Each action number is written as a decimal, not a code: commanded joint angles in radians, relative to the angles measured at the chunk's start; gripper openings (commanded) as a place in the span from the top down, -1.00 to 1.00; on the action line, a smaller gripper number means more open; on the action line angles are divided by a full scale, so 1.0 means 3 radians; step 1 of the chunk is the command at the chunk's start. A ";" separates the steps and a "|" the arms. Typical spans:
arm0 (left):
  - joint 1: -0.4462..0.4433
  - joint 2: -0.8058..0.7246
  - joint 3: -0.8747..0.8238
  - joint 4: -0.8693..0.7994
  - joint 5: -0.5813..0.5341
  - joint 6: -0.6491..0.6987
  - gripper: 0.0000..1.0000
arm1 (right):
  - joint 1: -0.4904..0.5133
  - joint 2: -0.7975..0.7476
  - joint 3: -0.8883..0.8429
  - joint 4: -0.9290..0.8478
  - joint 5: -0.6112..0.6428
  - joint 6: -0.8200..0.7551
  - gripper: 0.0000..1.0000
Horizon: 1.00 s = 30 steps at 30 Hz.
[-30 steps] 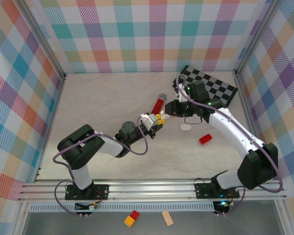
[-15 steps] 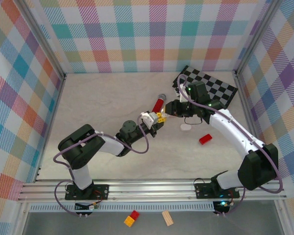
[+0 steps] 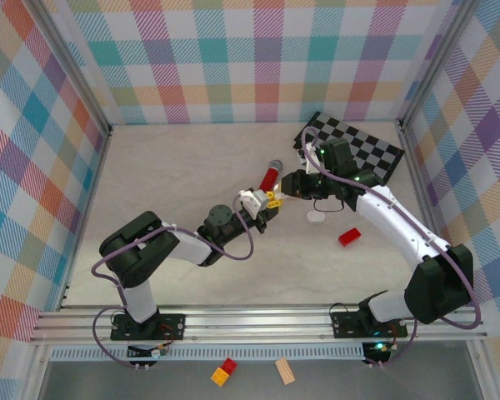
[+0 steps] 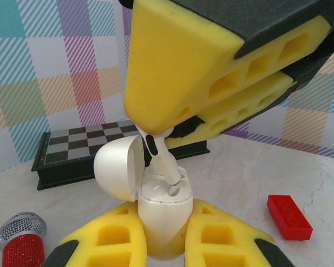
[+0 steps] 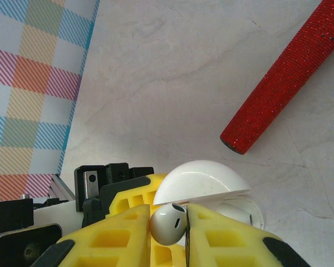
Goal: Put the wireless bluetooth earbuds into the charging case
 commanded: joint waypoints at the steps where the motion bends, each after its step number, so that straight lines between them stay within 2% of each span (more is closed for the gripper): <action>1: -0.0029 0.0000 0.0072 0.0114 -0.0037 -0.0074 1.00 | -0.0031 -0.0022 -0.0066 0.0045 -0.0001 -0.0019 0.56; 30: -0.0025 -0.0195 0.0133 0.0133 -0.0166 -0.0290 1.00 | -0.0032 -0.0126 -0.0275 0.0173 0.0076 0.0115 0.49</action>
